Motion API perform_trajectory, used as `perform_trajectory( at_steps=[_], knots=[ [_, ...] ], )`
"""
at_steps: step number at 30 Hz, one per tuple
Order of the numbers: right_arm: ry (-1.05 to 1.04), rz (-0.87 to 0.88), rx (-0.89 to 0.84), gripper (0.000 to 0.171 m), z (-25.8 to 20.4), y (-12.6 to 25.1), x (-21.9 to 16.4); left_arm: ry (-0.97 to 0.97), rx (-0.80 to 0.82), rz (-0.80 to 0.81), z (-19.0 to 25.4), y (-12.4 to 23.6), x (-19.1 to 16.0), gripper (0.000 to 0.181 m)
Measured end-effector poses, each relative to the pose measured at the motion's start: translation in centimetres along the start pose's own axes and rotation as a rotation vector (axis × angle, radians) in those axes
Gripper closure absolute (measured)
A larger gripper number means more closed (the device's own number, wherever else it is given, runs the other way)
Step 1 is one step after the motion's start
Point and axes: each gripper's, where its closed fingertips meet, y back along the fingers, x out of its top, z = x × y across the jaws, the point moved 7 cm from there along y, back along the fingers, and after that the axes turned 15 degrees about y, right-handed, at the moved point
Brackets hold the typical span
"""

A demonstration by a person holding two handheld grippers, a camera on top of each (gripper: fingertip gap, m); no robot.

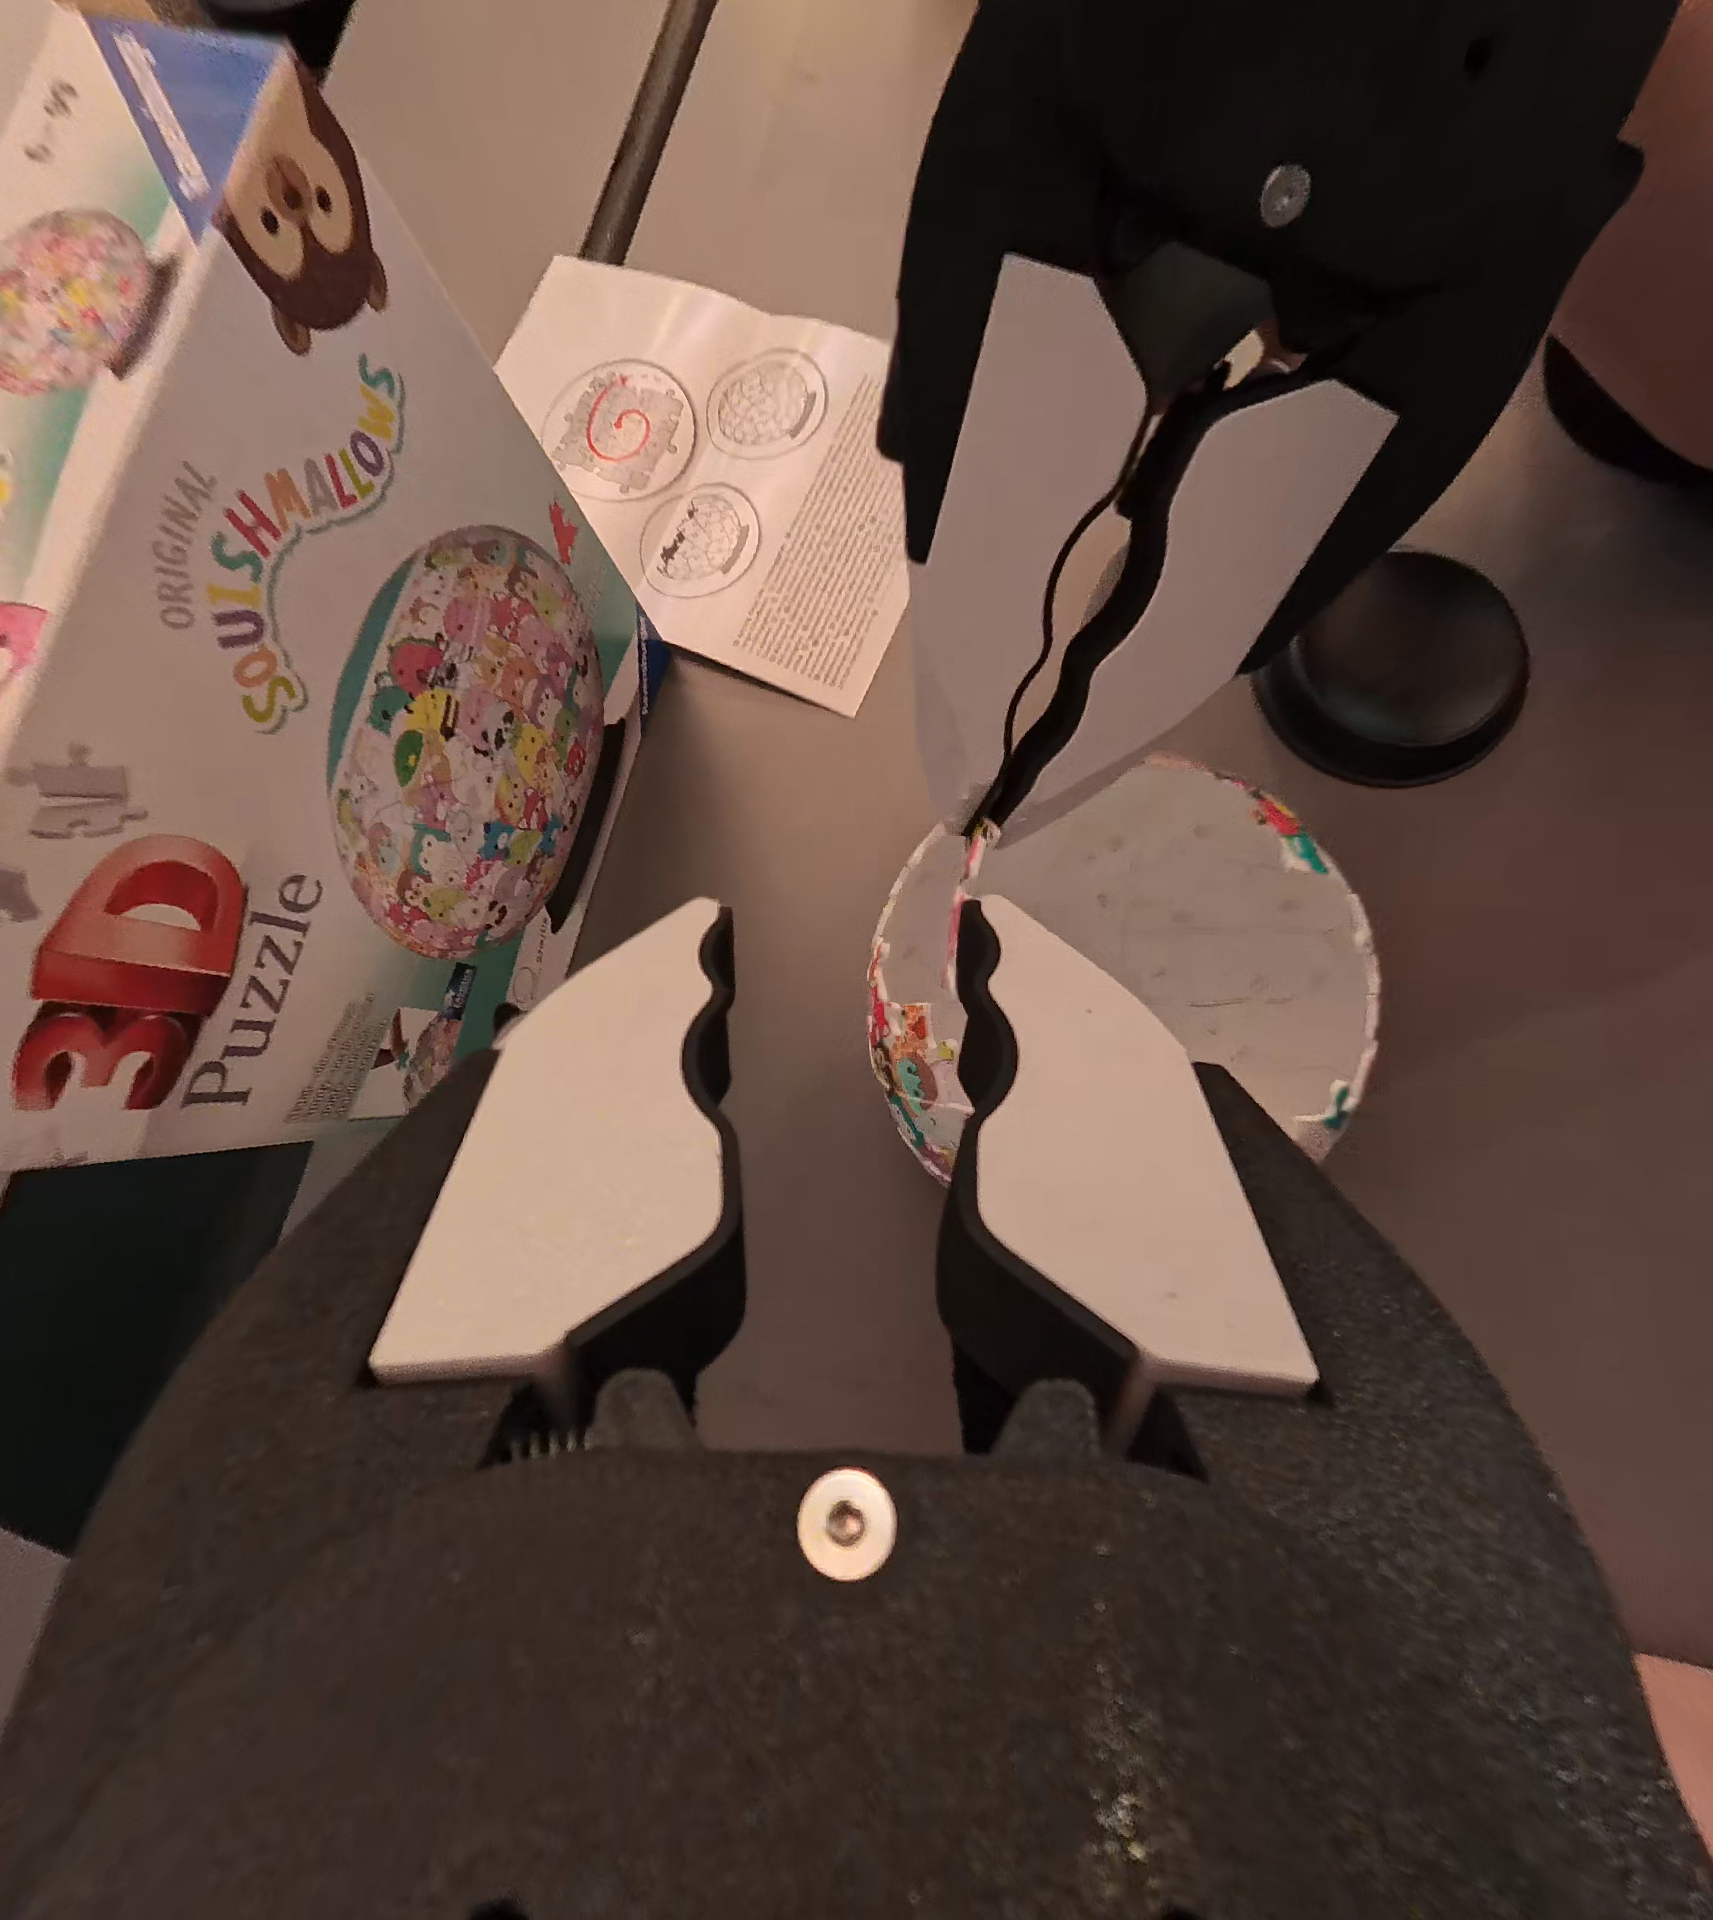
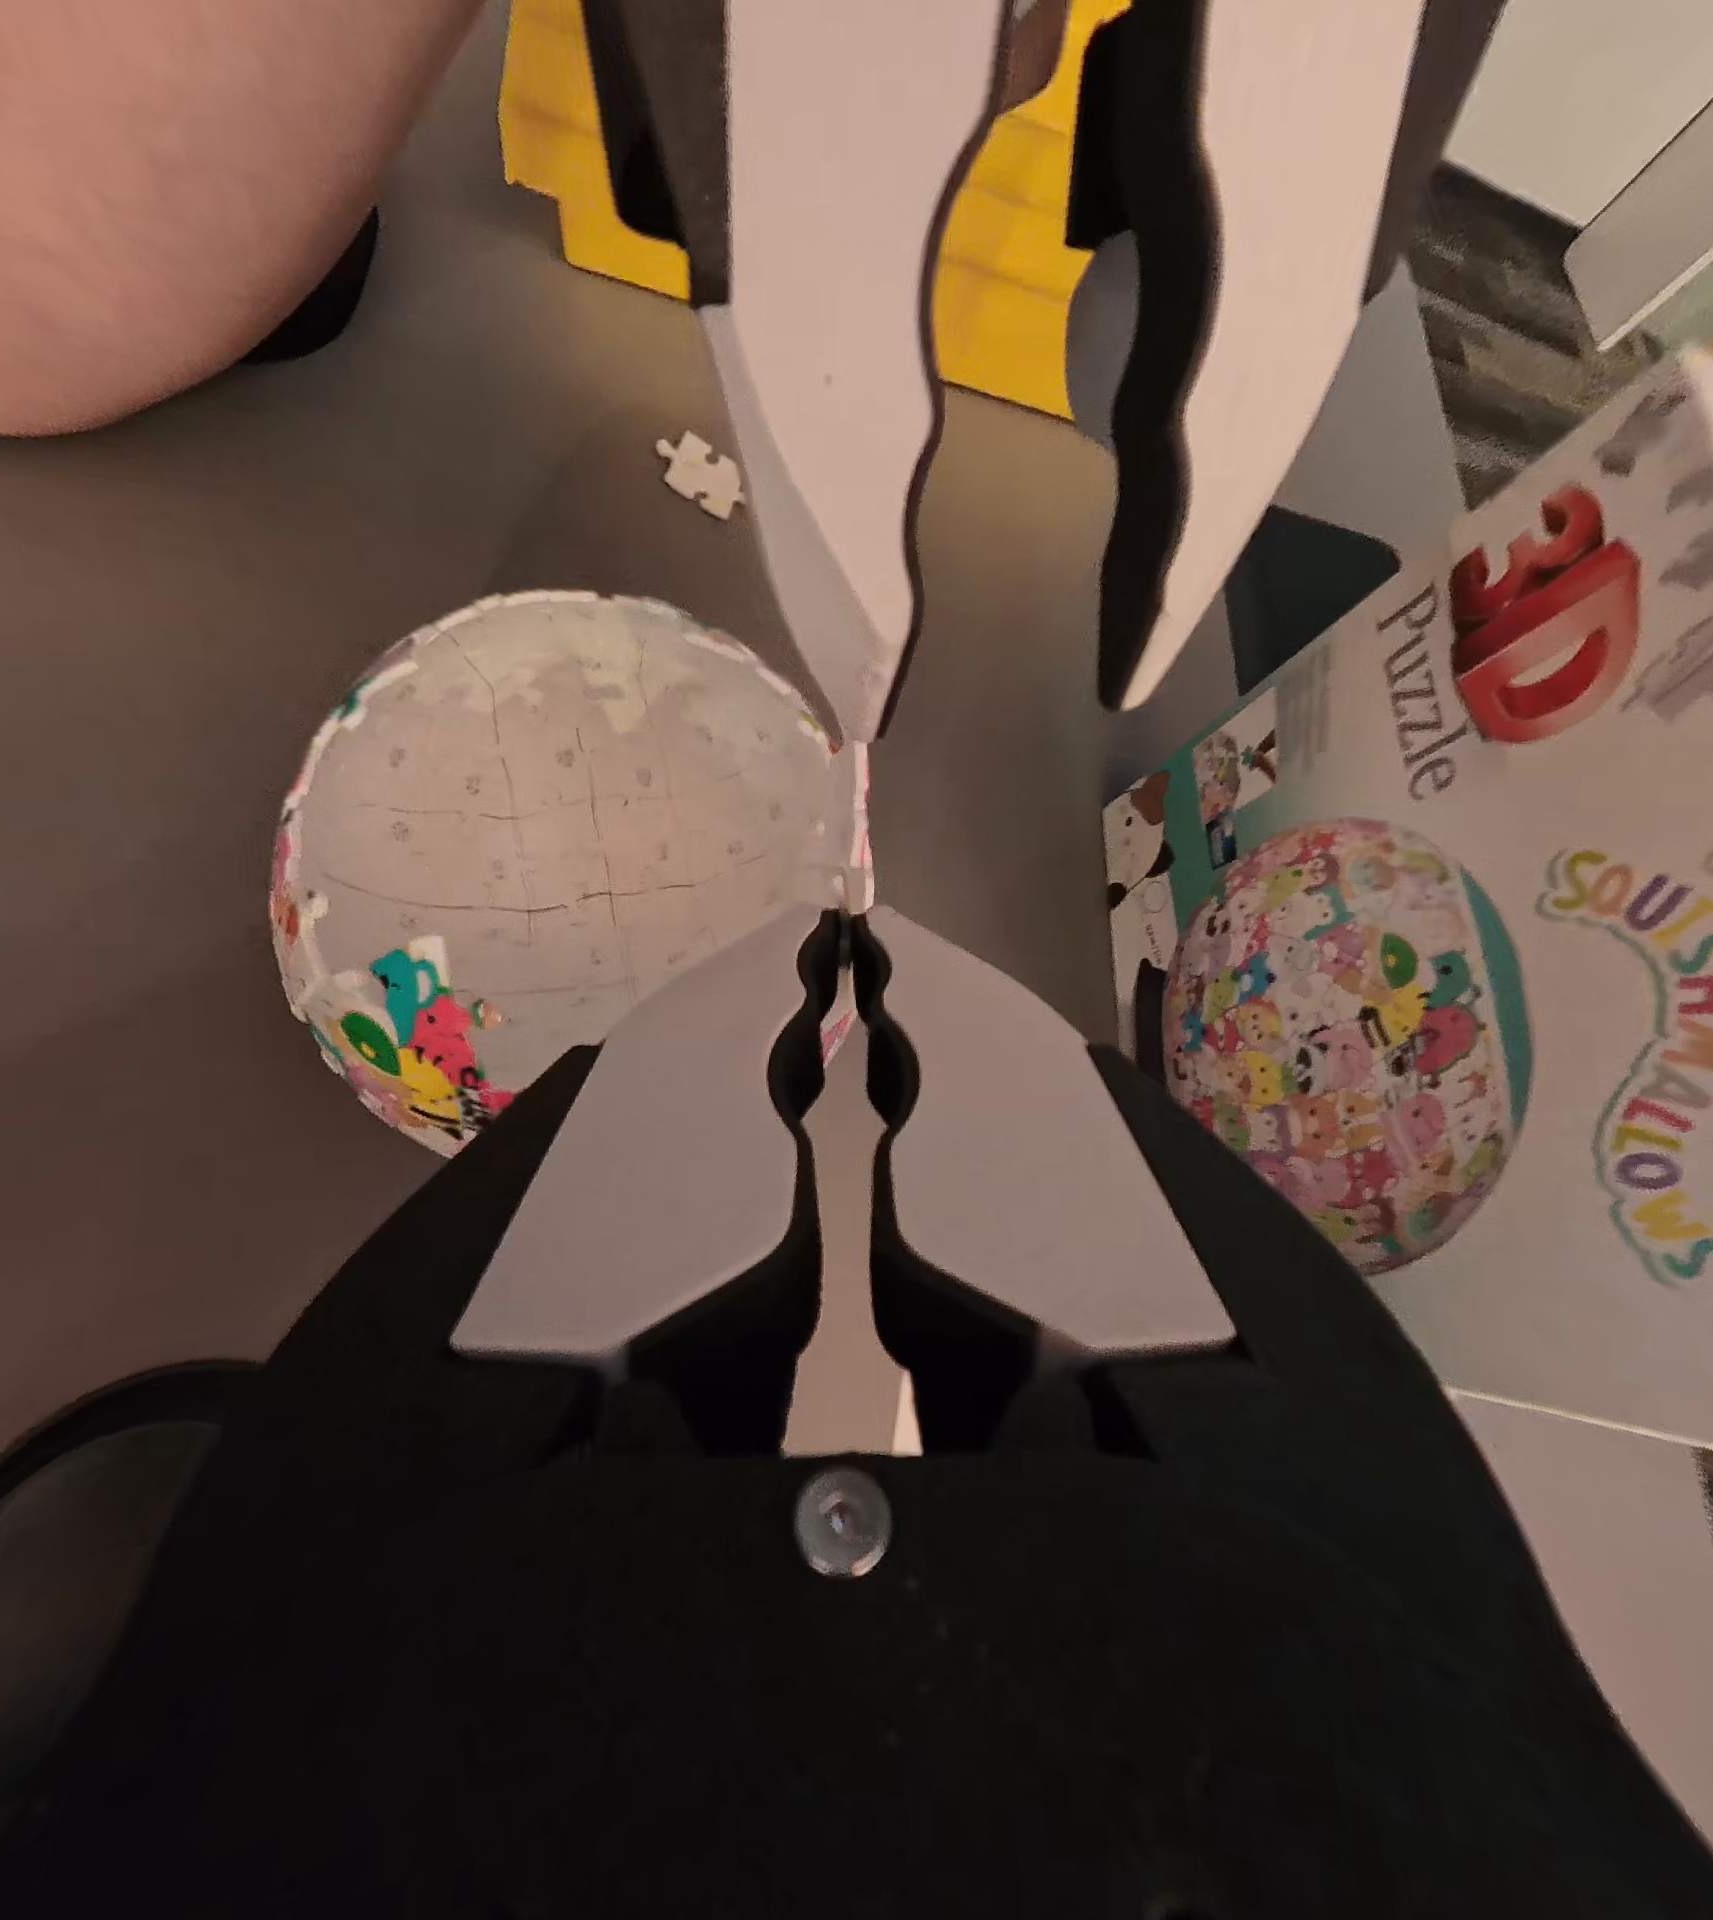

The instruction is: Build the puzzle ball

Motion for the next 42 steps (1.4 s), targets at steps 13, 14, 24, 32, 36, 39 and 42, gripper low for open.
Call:
perform_trajectory(
  at_steps=[13,14,24,32,36,39,42],
  knots=[
    [0.043,-0.024,-0.199,0.168,1.3,4.5,2.0,-0.113,0.075,0.270,2.0,2.9,2.7,0.131],
    [0.046,-0.017,-0.229,0.168,1.4,5.1,2.4,-0.137,0.088,0.309,2.1,3.2,3.0,0.127],
    [0.022,0.243,-0.408,0.168,1.5,9.9,6.2,-0.238,0.053,0.503,4.4,4.6,4.3,0.146],
    [0.018,0.285,-0.437,0.169,1.6,10.4,6.5,-0.210,-0.042,0.568,4.4,4.9,4.7,0.166],
    [-0.015,0.312,-0.433,0.169,1.8,10.4,6.4,-0.209,-0.057,0.578,4.3,5.0,4.6,0.173],
    [-0.041,0.327,-0.433,0.169,2.0,10.2,6.3,-0.213,-0.035,0.573,4.3,4.9,4.6,0.175],
    [-0.060,0.343,-0.433,0.169,2.1,10.2,6.2,-0.210,-0.049,0.579,4.3,4.9,4.6,0.177]
  ],
)
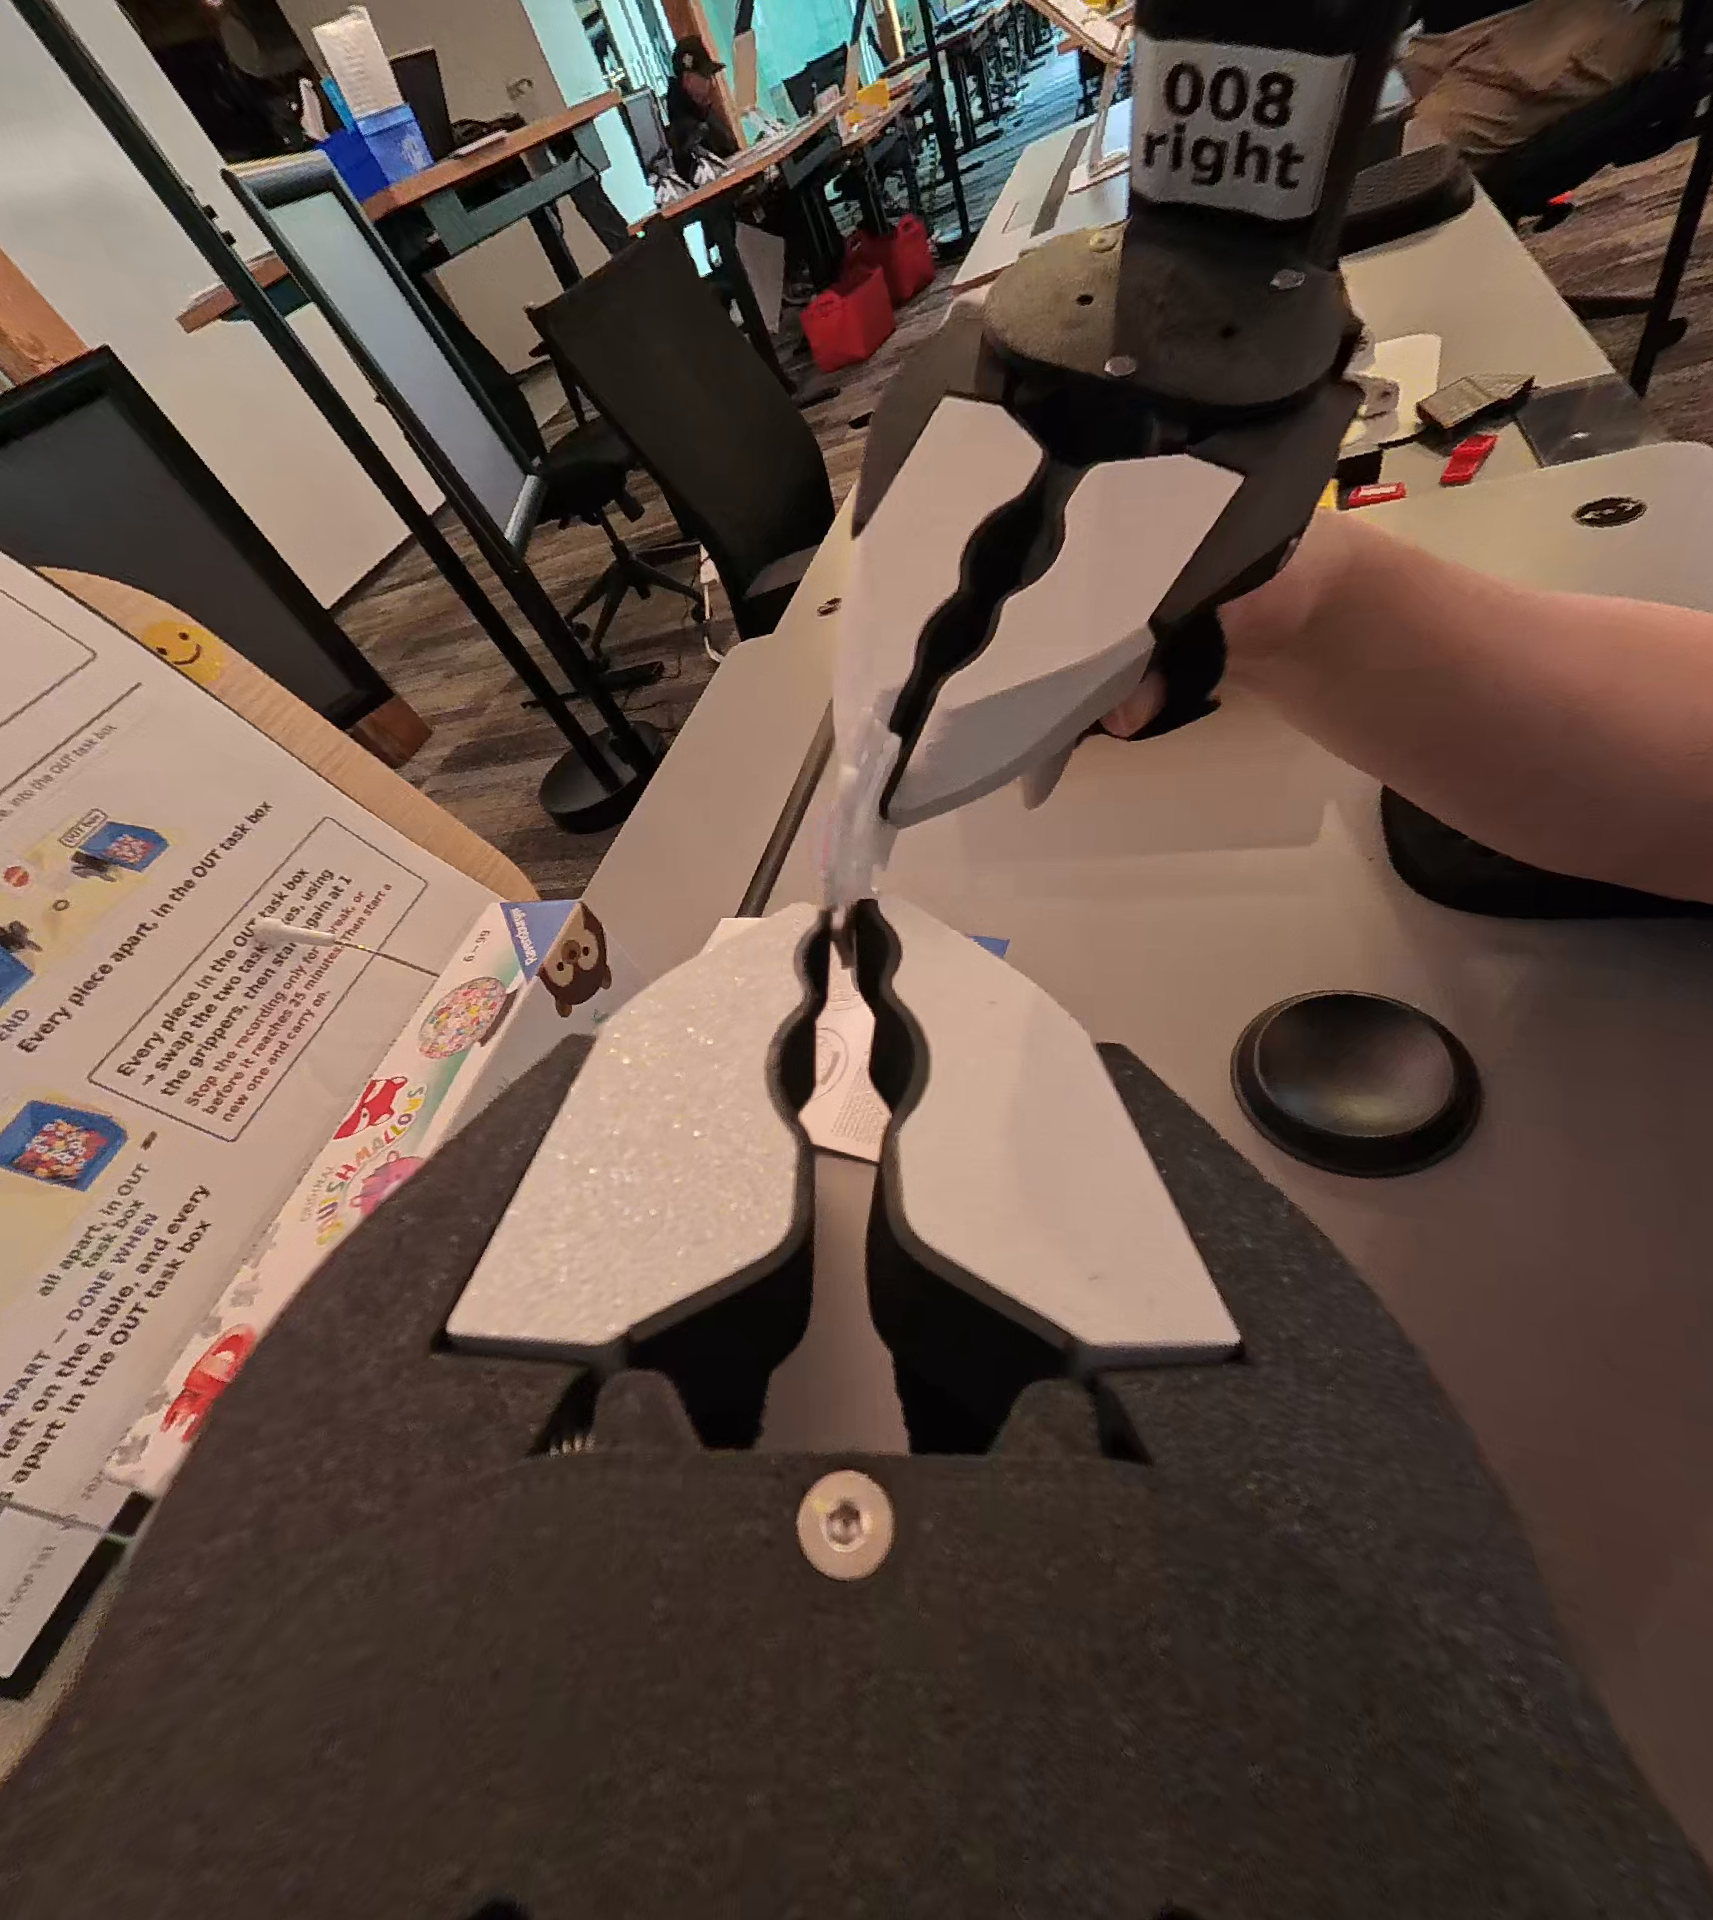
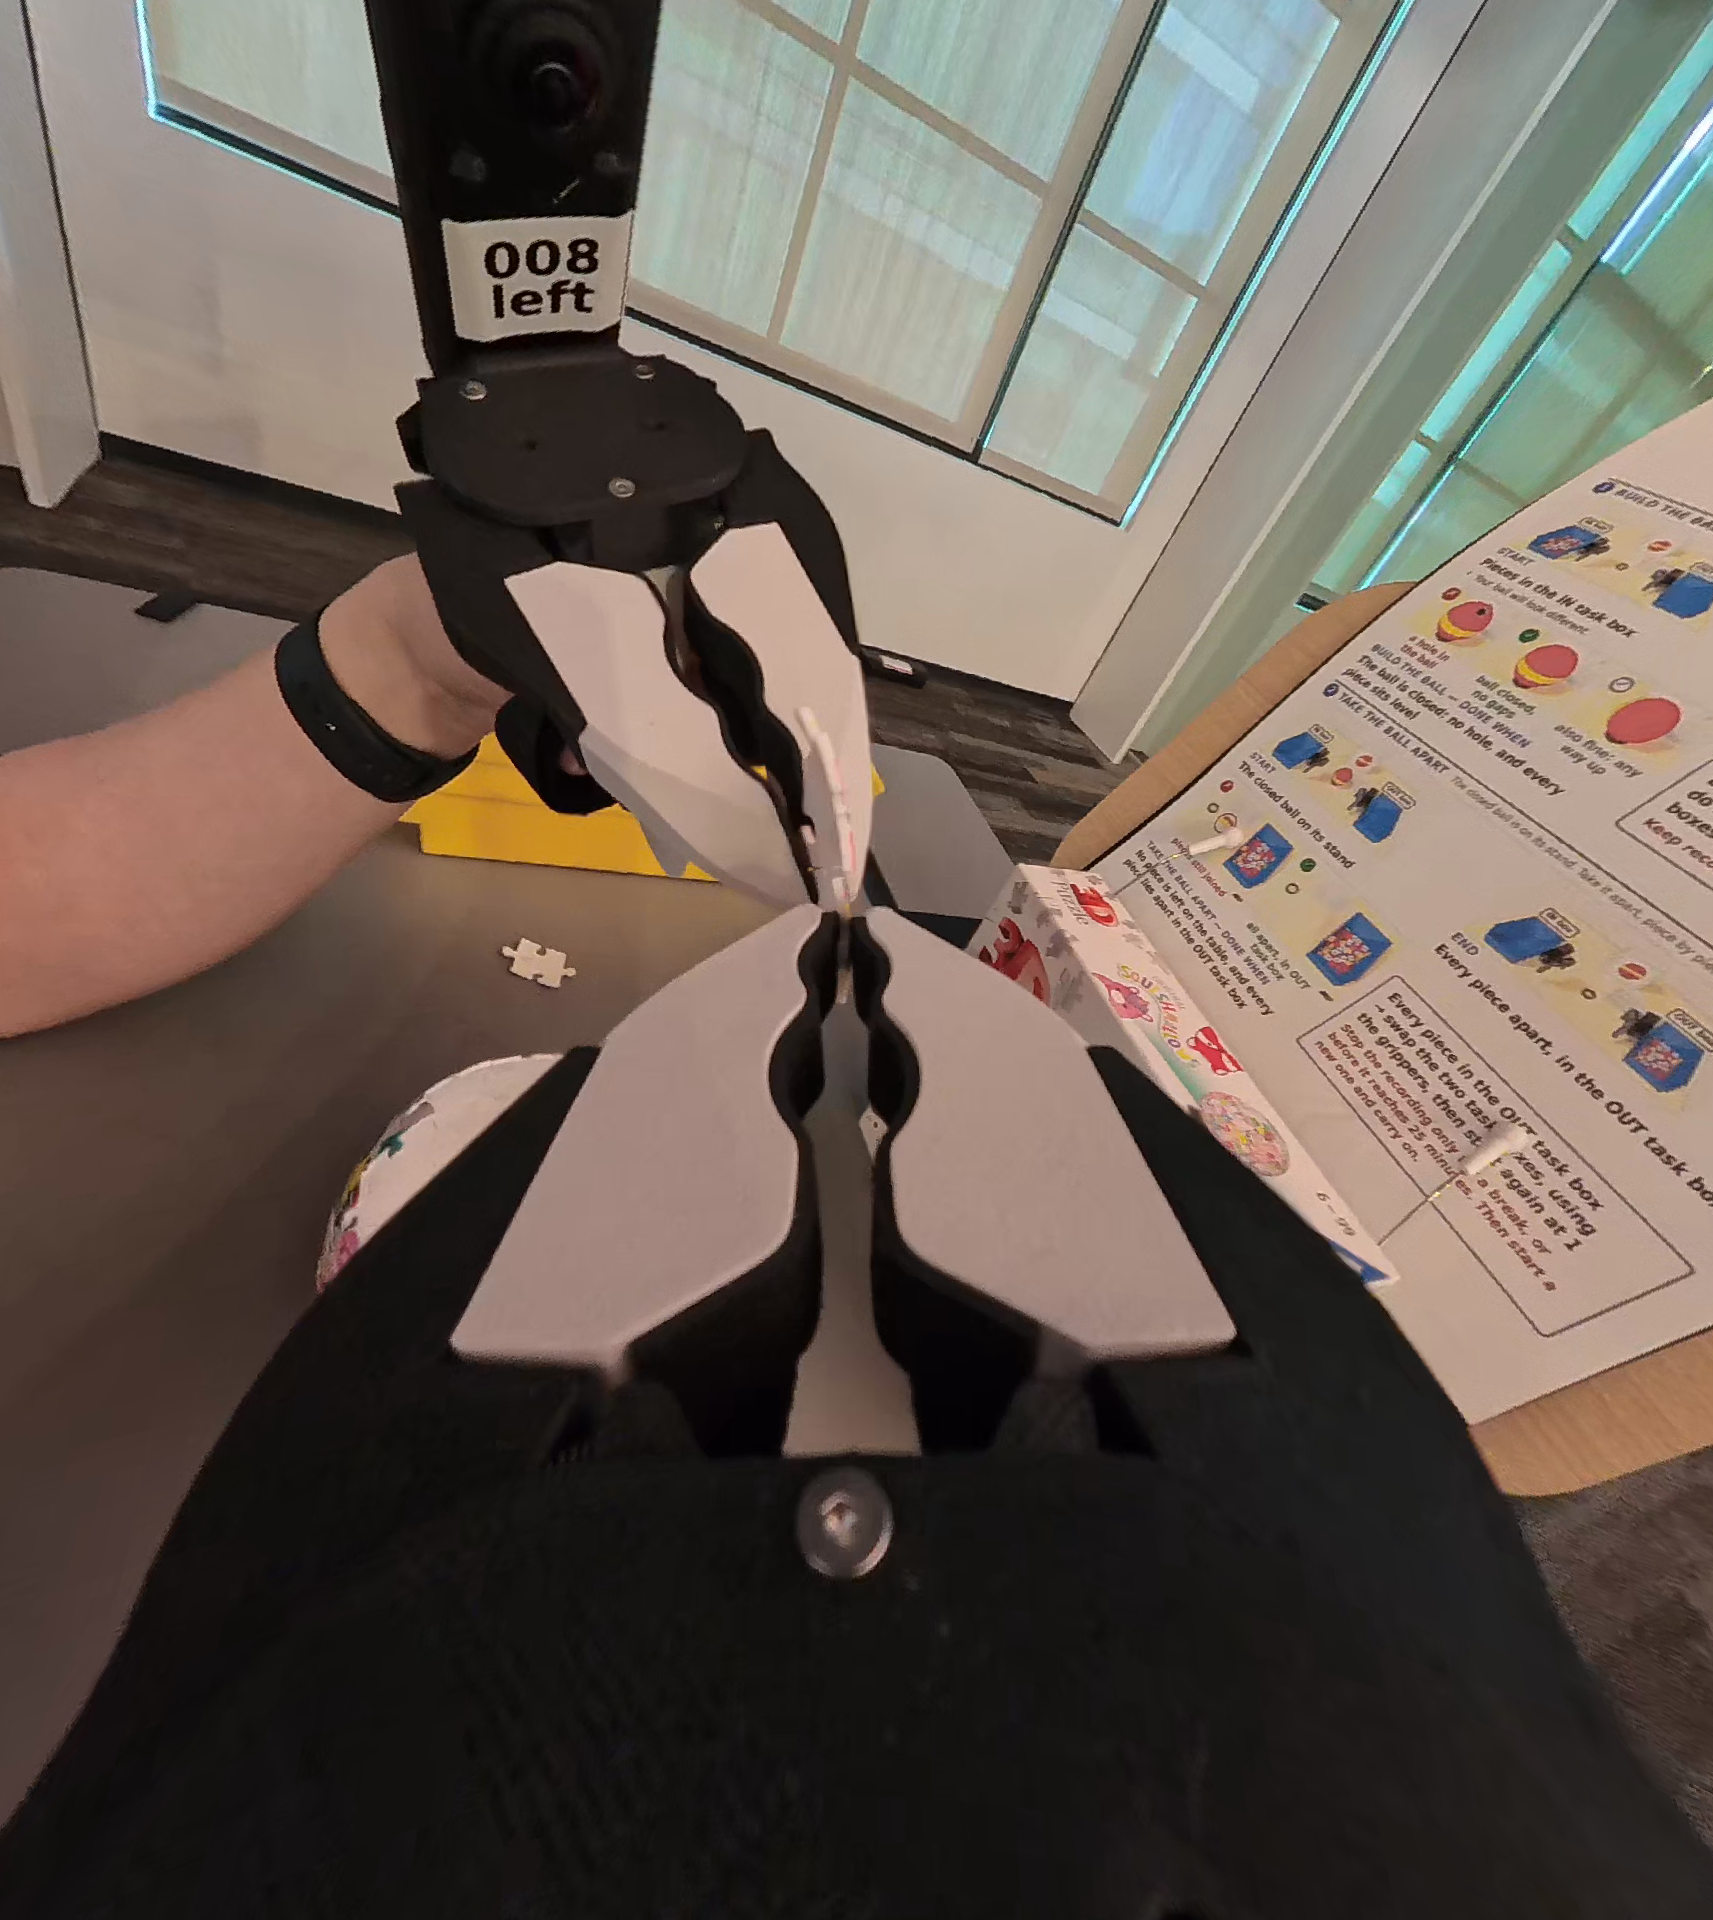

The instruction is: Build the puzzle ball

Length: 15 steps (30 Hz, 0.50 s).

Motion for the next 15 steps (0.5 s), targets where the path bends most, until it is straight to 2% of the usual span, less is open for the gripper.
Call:
perform_trajectory(
  at_steps=[4,12,15],
  knots=[
    [-0.057,0.034,0.011,0.168,0.20,-0.01,-0.07,0.018,-0.013,0.008,-0.05,0.08,0.07,0.179],
    [-0.041,0.065,0.004,0.167,0.11,0.07,0.13,0.068,-0.050,0.019,-0.06,0.23,0.23,0.179],
    [-0.041,0.077,-0.009,0.162,0.18,0.09,0.19,0.081,-0.058,0.028,-0.11,0.26,0.32,0.179]
  ],
)
